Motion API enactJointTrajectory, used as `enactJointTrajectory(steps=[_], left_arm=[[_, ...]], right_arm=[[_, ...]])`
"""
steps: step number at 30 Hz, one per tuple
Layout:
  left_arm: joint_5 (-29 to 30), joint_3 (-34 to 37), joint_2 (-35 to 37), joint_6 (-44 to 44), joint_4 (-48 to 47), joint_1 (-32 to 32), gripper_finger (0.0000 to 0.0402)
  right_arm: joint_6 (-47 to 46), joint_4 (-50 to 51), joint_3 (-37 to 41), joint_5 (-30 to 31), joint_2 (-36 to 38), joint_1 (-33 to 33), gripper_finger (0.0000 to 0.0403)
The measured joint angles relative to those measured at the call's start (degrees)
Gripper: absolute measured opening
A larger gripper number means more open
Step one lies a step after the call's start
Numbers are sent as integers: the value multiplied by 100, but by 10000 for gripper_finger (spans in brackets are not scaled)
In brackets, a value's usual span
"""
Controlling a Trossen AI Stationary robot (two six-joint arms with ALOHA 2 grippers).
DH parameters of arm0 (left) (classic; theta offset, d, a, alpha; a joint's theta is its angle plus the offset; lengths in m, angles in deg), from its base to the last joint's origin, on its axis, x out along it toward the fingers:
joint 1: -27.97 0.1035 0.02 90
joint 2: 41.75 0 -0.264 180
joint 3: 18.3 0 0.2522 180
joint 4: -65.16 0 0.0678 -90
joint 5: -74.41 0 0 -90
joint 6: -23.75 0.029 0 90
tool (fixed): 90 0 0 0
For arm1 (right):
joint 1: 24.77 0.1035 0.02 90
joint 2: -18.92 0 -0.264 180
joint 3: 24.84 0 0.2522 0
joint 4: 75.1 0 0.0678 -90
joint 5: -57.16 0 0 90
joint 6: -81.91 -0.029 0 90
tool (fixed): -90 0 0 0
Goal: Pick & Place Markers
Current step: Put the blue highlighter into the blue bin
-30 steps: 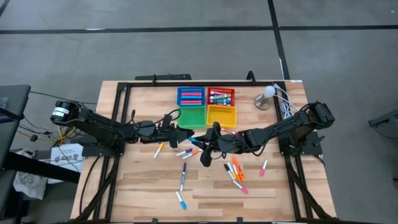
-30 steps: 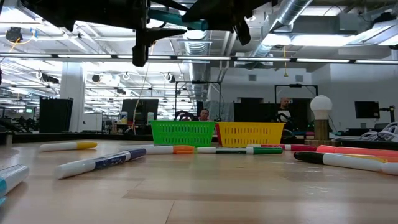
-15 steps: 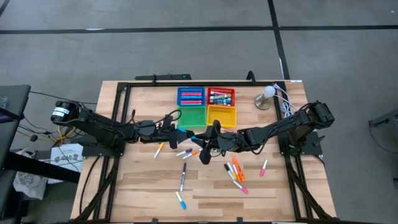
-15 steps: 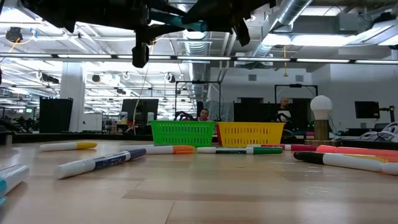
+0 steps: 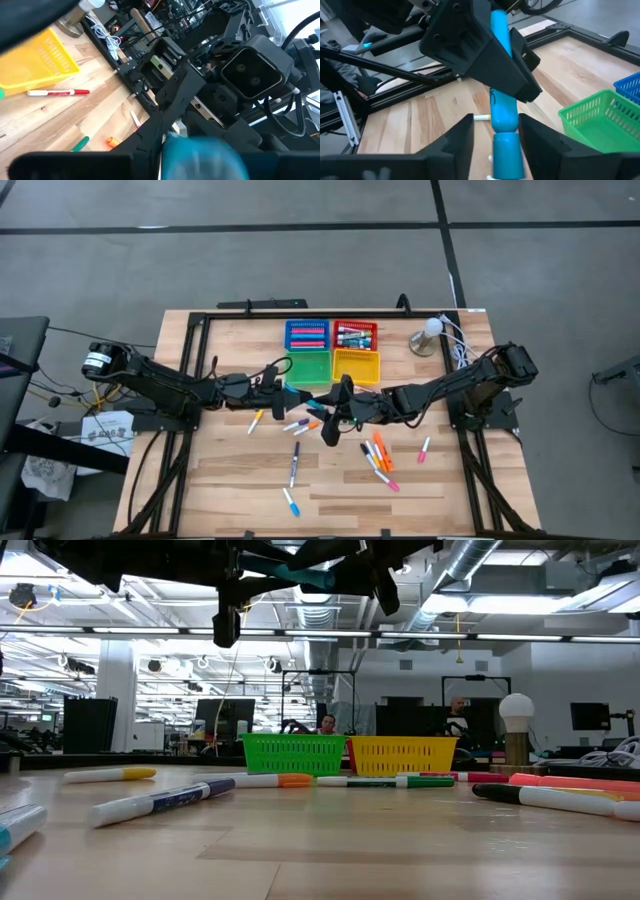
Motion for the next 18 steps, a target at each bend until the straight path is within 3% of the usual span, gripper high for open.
enactJointTrajectory(steps=[5,10,18], left_arm=[[-10,0,0,80,-4,0,62],[-17,0,0,105,-4,82,75],[-525,0,0,155,-7,514,67]], right_arm=[[-2,116,-2,0,0,2,190],[-7,507,-2,-6,0,5,224],[-7,1290,-2,-15,2,26,244]])
